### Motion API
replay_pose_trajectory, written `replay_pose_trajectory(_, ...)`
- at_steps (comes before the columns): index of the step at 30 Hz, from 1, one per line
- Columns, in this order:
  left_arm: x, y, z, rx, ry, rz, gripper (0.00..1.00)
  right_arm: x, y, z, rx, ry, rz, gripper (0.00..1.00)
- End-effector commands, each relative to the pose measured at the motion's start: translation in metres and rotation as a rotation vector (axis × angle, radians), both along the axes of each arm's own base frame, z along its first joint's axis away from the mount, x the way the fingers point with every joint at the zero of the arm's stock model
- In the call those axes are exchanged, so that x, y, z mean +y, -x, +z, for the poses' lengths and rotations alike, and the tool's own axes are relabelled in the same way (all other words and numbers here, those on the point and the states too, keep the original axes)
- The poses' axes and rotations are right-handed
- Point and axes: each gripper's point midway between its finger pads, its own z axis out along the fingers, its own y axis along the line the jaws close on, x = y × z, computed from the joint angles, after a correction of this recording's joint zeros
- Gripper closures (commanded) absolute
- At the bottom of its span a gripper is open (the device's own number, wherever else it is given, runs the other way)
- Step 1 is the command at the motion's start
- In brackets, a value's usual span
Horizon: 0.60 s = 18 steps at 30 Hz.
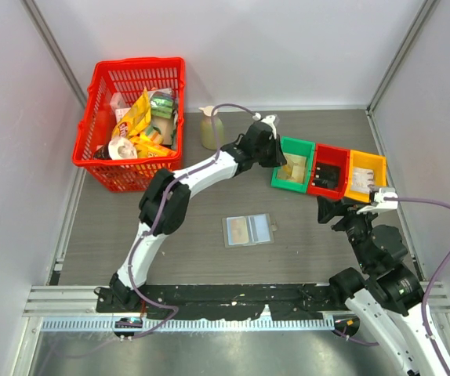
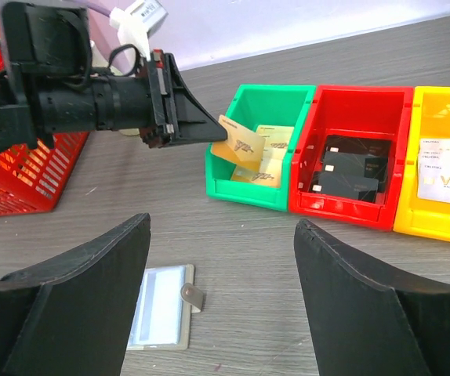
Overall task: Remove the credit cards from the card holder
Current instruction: Place the credit card in the storage box.
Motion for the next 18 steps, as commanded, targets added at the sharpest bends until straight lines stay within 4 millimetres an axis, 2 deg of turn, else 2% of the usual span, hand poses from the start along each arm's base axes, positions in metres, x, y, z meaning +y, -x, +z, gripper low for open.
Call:
replay_pose_trajectory(1, -0.018, -0.002, 0.012, 0.002, 0.035, 0.011, 0.90, -0.003, -0.004, 0.013, -0.053, -0.037, -0.032, 0.22)
replay_pose_trajectory(7, -0.039, 0.000, 0.002, 0.023, 0.050, 0.007, 0.88, 0.000, -0.006, 0.012, -0.045, -0.029, -0.016, 0.22)
replay_pose_trajectory(9, -0.039, 0.000, -0.003, 0.036, 0.041, 0.011, 0.78, 0.000, -0.006, 0.012, -0.044, -0.027, -0.015, 0.22)
replay_pose_trajectory(12, -0.031, -0.002, 0.000, 0.018, 0.003, 0.032, 0.56, 0.000, -0.005, 0.012, -0.042, -0.022, -0.013, 0.22)
replay_pose_trajectory(15, -0.015, -0.009, 0.020, -0.051, -0.043, 0.068, 0.37, 0.001, -0.005, 0.013, -0.035, -0.018, -0.007, 0.22)
replay_pose_trajectory(18, 0.002, -0.011, 0.049, -0.115, -0.061, 0.102, 0.29, 0.006, -0.005, 0.016, -0.032, -0.006, 0.021, 0.22)
